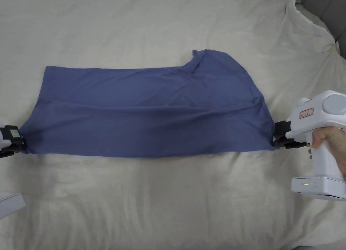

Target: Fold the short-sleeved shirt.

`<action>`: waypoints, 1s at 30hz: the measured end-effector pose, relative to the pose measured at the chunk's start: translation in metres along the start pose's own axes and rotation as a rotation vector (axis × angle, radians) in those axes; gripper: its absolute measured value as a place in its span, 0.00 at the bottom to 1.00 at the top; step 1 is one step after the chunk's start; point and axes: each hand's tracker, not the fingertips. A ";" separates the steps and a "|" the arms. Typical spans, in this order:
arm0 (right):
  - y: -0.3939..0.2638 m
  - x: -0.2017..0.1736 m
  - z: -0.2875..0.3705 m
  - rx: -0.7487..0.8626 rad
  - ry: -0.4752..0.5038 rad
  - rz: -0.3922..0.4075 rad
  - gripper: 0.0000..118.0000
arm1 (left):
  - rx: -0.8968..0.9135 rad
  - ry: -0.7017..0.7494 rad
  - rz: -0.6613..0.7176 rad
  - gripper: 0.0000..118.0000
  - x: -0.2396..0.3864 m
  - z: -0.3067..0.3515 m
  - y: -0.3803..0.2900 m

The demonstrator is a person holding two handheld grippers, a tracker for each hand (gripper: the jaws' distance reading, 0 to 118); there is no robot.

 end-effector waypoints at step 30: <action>-0.163 0.050 0.070 0.075 0.001 -0.016 0.66 | 0.031 0.154 -0.211 0.81 -0.076 0.072 -0.138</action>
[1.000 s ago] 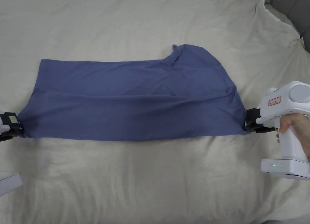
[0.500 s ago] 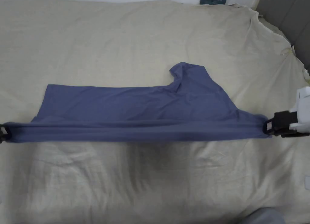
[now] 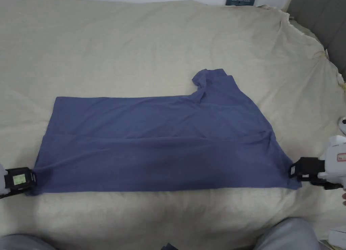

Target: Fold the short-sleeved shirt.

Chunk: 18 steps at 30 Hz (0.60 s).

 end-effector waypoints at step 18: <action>0.000 -0.130 0.133 0.951 0.075 0.214 0.95 | 0.864 -0.144 -0.212 0.61 0.111 0.115 0.044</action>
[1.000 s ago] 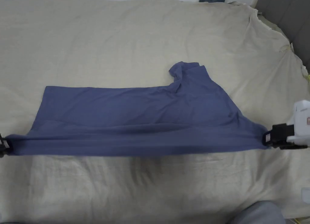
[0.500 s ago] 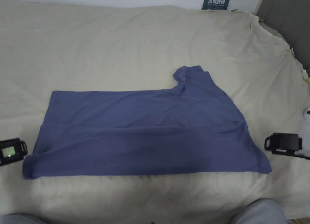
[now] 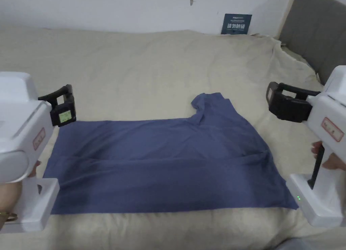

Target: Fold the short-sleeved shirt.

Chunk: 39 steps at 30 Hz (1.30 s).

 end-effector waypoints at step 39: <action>-0.030 -0.030 -0.079 -0.177 0.050 0.026 0.00 | -0.642 -0.009 0.213 1.00 -0.060 -0.208 -0.004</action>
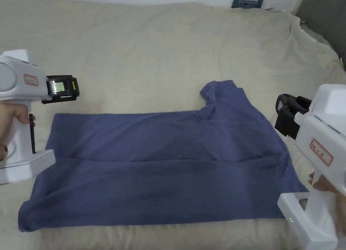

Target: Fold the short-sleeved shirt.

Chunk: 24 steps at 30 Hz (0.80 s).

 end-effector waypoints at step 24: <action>-0.014 0.007 -0.077 -0.168 -0.029 -0.042 0.00 | -0.277 0.116 0.003 0.00 -0.031 -0.137 0.002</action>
